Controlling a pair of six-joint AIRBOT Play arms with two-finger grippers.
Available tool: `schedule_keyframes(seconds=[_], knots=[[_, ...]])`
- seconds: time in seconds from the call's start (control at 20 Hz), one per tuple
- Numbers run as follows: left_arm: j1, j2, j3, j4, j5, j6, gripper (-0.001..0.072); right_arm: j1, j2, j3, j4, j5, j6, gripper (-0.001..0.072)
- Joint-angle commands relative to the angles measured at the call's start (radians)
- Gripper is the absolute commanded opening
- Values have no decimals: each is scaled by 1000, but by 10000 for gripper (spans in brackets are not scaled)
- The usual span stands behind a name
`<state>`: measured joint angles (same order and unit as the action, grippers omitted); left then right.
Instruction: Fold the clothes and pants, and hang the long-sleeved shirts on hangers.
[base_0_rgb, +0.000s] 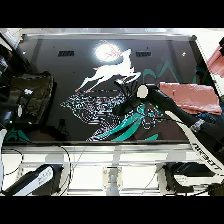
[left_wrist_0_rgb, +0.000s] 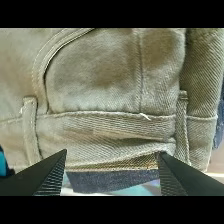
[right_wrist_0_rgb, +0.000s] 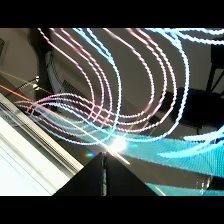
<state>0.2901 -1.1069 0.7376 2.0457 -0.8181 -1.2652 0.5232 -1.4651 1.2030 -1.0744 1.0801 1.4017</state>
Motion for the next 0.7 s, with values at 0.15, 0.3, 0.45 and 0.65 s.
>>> schedule_keyframes(seconds=[0.15,0.3,0.45,0.65], knots=[[-27,31,0,-24,-35,18,592,1,-1,0,-3,-2,0,26],[-27,89,1,-71,-32,98,591,1,-1,0,-3,-27,0,26],[-27,86,1,-141,-28,143,591,1,-1,0,-3,-41,0,26],[-28,61,1,-157,0,159,584,1,-1,0,-3,-40,0,27]])
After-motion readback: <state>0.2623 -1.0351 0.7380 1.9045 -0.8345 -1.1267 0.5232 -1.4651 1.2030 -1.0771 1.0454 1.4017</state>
